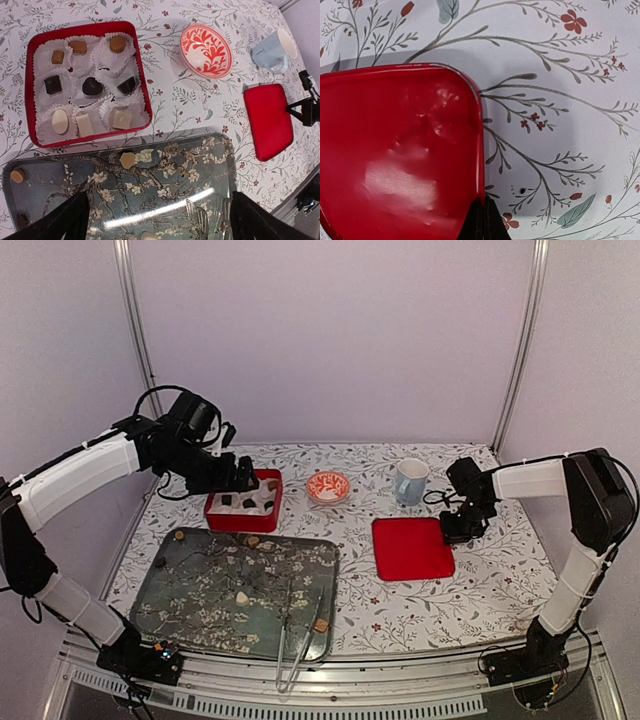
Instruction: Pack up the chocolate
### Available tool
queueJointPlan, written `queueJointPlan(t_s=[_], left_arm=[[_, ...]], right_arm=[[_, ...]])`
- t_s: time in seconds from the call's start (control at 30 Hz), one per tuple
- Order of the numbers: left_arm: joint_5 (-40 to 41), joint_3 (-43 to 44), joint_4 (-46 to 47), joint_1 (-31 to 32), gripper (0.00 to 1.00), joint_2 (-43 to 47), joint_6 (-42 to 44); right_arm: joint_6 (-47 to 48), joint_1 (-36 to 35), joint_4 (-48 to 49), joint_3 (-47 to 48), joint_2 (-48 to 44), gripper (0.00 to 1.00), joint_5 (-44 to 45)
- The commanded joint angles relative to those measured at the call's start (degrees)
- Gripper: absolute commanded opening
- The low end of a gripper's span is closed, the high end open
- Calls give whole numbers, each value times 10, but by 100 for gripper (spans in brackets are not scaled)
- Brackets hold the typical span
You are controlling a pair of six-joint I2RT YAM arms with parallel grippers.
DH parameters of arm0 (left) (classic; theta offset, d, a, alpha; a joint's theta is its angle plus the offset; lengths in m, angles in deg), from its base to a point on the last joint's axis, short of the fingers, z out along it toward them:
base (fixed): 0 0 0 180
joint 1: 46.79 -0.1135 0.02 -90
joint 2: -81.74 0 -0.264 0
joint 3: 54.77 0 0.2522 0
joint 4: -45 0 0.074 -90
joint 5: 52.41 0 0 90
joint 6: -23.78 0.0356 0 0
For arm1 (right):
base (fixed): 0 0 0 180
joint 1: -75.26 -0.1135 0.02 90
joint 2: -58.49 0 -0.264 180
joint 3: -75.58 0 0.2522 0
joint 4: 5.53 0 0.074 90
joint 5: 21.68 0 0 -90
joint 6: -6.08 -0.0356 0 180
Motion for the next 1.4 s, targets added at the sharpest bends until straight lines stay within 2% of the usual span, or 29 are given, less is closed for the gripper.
queueJointPlan(t_s=[0.0,0.23,0.43,0.63,0.8,0.97,1.07,1.37], left_arm=[[-11,23,-6,-9,99,-6,24],[-41,21,34,-4,99,21,56],[-45,-24,112,43,99,84,127],[-36,-74,166,165,99,156,286],[17,-98,140,267,99,190,397],[51,-71,113,351,99,169,462],[91,-46,100,393,99,134,502],[95,-3,100,454,91,44,585]], right_arm=[[-3,-11,-42,-13,-5,0,-30],[-4,-11,-59,6,-99,0,-157],[12,-10,-82,25,-139,0,-252],[43,-10,-93,36,-157,0,-429],[55,-12,-105,26,-161,0,-528],[59,-27,-123,22,-153,0,-574],[71,-50,-150,29,-140,0,-563],[79,-90,-167,44,-102,0,-565]])
